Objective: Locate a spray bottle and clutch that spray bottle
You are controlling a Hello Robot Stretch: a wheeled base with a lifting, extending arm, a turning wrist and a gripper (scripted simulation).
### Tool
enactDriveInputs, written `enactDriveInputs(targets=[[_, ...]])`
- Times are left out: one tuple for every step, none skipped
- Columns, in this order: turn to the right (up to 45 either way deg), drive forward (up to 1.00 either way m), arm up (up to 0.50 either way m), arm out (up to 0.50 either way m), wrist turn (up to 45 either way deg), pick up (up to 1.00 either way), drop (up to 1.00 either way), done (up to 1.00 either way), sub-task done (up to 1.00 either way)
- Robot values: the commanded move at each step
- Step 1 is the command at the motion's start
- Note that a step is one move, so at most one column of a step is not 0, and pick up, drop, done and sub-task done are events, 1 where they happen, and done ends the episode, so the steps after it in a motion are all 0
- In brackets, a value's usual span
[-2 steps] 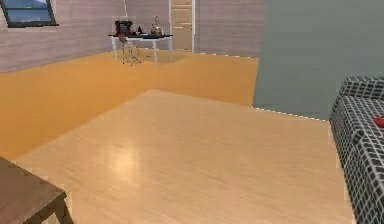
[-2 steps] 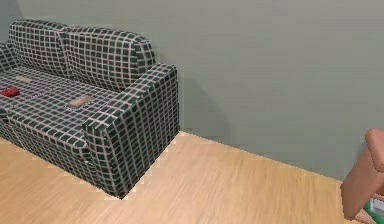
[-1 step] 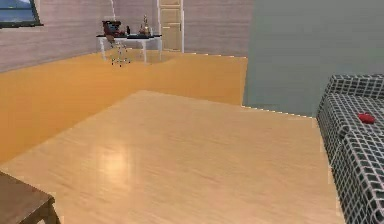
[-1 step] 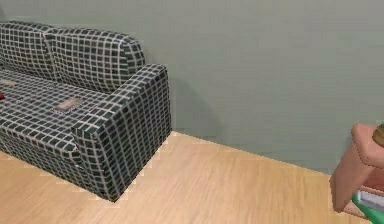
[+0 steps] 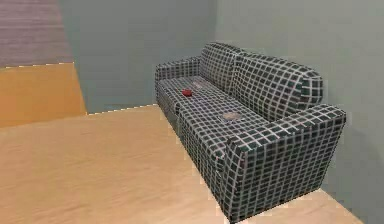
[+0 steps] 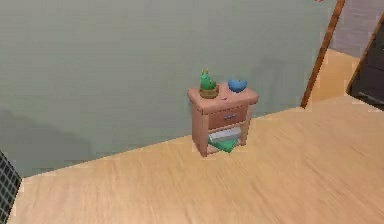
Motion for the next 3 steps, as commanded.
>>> enactDriveInputs(targets=[[45.0, 0.0, 0.0, 0.0, 0.0, 0.0, 0.0, 0.0, 0.0], [15.0, 0.0, 0.0, 0.0, 0.0, 0.0, 0.0, 0.0, 0.0], [0.0, 0.1, 0.0, 0.0, 0.0, 0.0, 0.0, 0.0, 0.0]])
